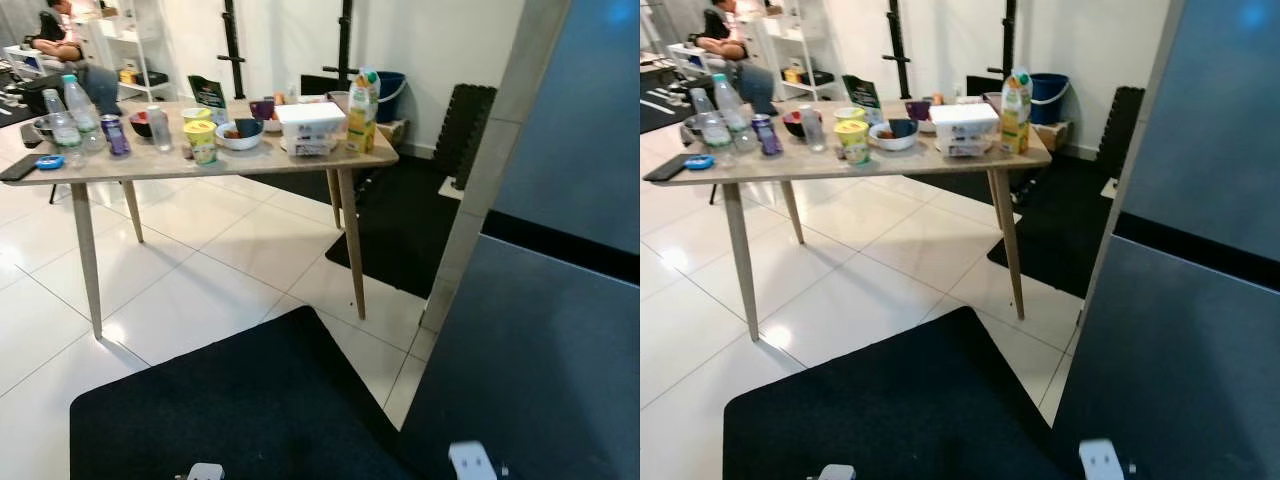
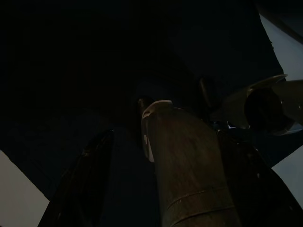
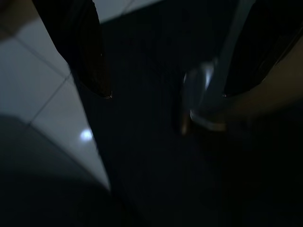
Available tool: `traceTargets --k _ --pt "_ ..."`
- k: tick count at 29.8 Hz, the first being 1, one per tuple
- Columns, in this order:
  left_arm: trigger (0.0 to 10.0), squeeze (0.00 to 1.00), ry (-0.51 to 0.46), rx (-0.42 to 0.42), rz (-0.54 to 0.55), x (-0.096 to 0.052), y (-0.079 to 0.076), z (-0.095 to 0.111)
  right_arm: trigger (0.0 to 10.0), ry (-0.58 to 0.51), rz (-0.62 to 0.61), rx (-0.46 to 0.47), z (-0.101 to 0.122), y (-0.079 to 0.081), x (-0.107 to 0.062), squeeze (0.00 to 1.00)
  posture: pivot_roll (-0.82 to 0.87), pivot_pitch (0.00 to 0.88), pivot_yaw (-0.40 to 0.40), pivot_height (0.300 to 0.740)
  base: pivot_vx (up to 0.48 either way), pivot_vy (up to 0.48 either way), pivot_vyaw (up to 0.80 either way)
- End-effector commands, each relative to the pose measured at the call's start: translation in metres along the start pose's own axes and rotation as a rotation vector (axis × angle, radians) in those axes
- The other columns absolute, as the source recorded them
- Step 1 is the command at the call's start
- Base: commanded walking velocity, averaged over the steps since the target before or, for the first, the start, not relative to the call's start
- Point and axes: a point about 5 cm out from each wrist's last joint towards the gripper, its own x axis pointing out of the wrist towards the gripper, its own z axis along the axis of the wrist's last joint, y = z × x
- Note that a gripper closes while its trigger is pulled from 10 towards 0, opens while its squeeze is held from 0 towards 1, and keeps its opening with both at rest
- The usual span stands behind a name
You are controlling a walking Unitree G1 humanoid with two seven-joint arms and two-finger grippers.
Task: Restocking fridge
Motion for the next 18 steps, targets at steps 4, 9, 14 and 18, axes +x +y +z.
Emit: traceTargets --k 4,9,14,18 --pt "10.0 0.00 0.014 0.006 0.013 -0.0002 0.0008 -0.0017 10.0 -0.013 -0.002 -0.023 0.0082 0.0006 0.0015 0.00 -0.06 0.000 0.005 0.740 0.000 0.000 0.77" --pt "10.0 0.00 0.015 0.005 0.011 0.0013 -0.0028 -0.0021 10.0 -0.028 0.000 -0.032 0.0142 0.0008 0.0023 0.00 -0.07 0.000 0.006 0.740 0.000 0.000 0.77" --pt "10.0 0.00 0.018 0.004 0.012 0.0019 -0.0042 -0.0024 10.0 -0.028 -0.002 -0.039 0.0149 0.0003 0.0024 0.00 -0.07 0.000 0.002 0.740 0.000 0.000 0.70" --pt "10.0 0.00 0.018 0.001 0.031 0.0018 -0.0024 -0.0012 10.0 -0.021 -0.005 -0.048 0.0134 0.0000 0.0022 0.00 -0.06 0.000 0.001 0.740 0.000 0.000 0.47"
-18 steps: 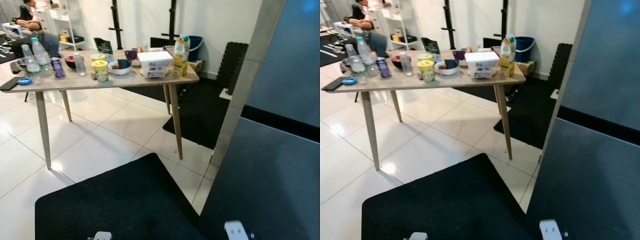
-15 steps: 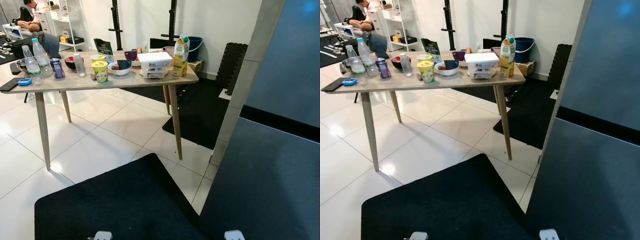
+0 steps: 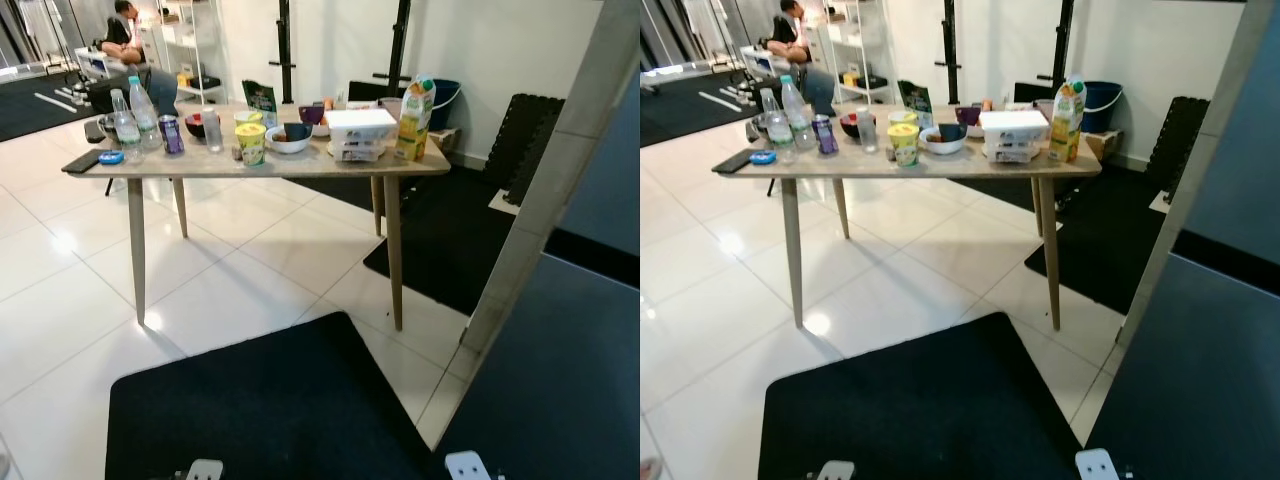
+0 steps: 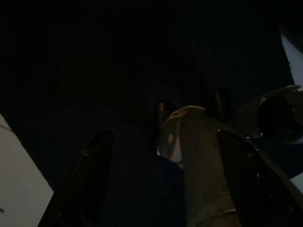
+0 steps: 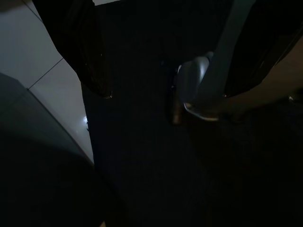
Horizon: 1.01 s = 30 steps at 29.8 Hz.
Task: Restocking fridge
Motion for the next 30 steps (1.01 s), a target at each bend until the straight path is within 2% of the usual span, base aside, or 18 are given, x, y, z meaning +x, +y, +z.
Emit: traceTargets --k 1,30 --pt "10.0 0.00 0.021 -0.003 0.005 0.0006 -0.0021 -0.0036 10.0 0.002 0.000 -0.018 0.0011 0.0000 0.0002 0.00 -0.06 0.000 0.001 0.740 0.000 0.000 0.43" --pt "10.0 0.00 0.016 -0.010 0.019 -0.0009 0.0022 -0.0037 10.0 0.029 -0.004 -0.025 -0.0075 0.0028 -0.0008 0.00 -0.06 0.004 0.010 0.740 0.000 0.000 0.01"
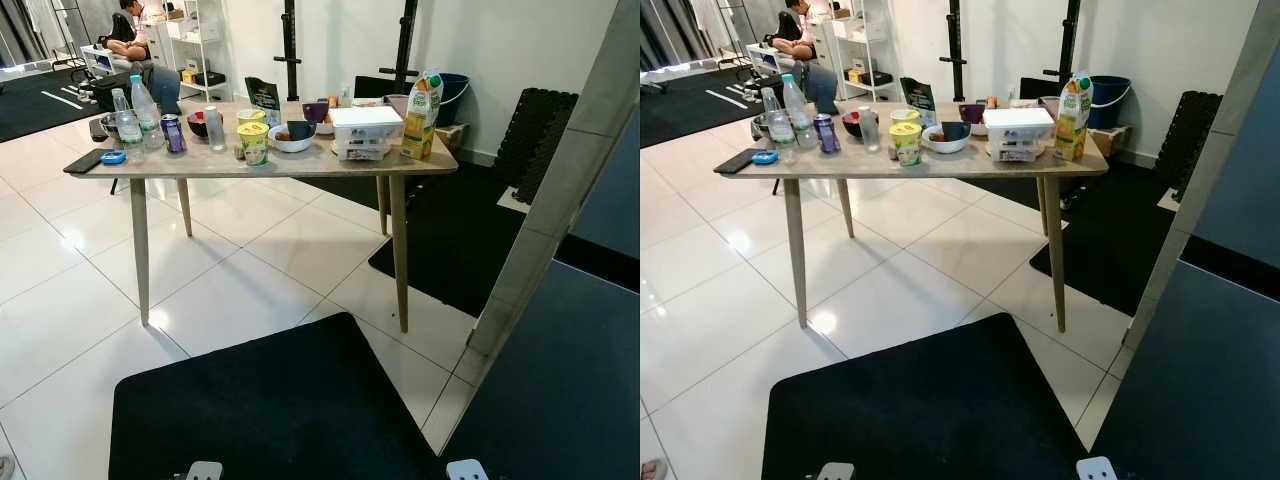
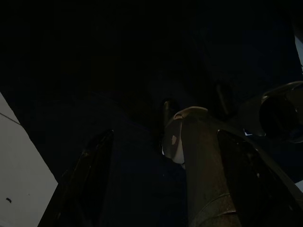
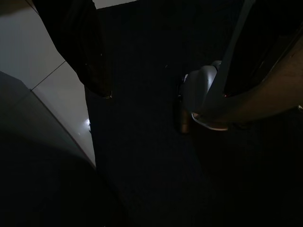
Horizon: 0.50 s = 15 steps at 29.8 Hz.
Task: Restocking fridge
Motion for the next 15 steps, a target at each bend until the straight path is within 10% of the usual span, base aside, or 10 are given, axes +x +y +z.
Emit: traceTargets --k 1,15 --pt "10.0 0.00 -0.003 -0.002 -0.001 -0.0008 0.0014 -0.0013 10.0 0.012 0.010 -0.011 -0.0022 0.0033 0.0001 0.00 -0.06 0.006 0.010 0.740 0.000 0.000 0.00" --pt "10.0 0.00 -0.002 0.005 -0.002 -0.0008 0.0018 -0.0003 10.0 0.017 0.011 -0.014 -0.0039 0.0039 -0.0001 0.00 -0.07 0.004 0.011 0.740 0.000 0.000 0.00"
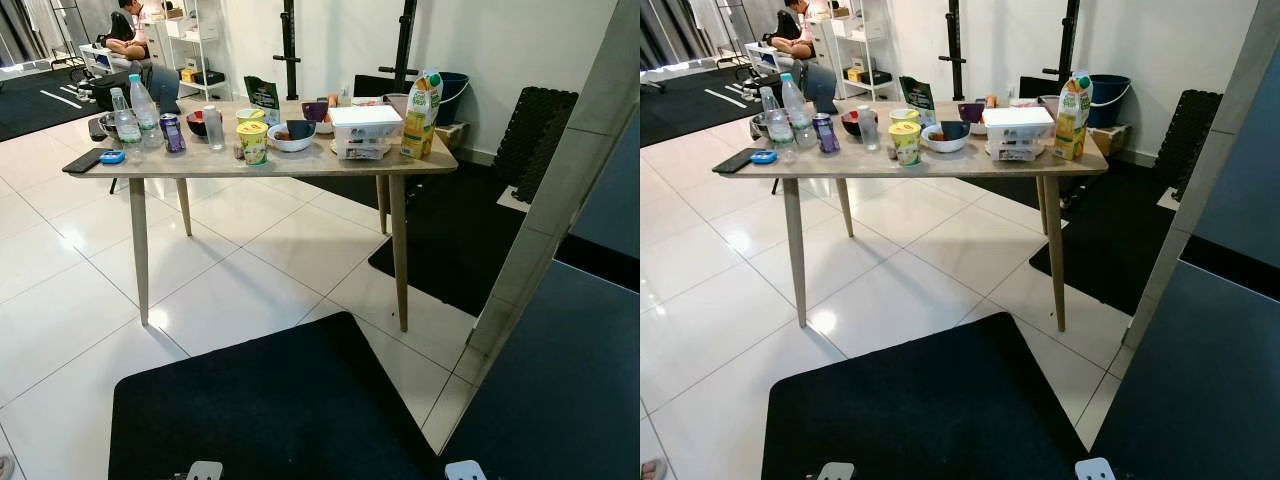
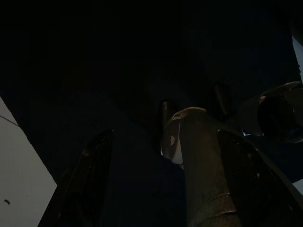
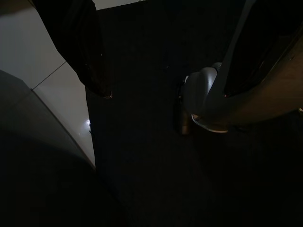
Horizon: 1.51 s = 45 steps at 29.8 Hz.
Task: Restocking fridge
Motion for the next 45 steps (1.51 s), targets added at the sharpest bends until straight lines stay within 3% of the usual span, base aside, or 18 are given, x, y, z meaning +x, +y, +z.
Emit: traceTargets --k 1,24,36,45 --pt "10.0 0.00 0.002 0.007 0.003 -0.0007 0.0016 -0.0007 10.0 0.013 0.009 -0.002 -0.0032 0.0031 -0.0001 0.00 -0.07 0.005 0.010 0.740 0.000 0.000 0.00" --pt "10.0 0.00 0.011 0.025 0.001 -0.0012 0.0022 -0.0021 10.0 0.015 0.016 -0.009 -0.0047 0.0041 -0.0004 0.00 -0.07 0.005 0.011 0.740 0.248 0.000 0.00" --pt "10.0 0.00 0.015 0.025 -0.001 -0.0011 0.0013 -0.0036 10.0 0.022 -0.009 0.031 -0.0072 0.0013 -0.0009 0.00 -0.07 0.012 0.013 0.740 0.250 0.000 0.00" --pt "10.0 0.00 0.015 0.025 0.002 -0.0015 0.0020 -0.0044 10.0 0.024 -0.007 0.039 -0.0074 0.0017 -0.0009 0.00 -0.07 0.015 0.015 0.740 0.000 0.000 -0.22"
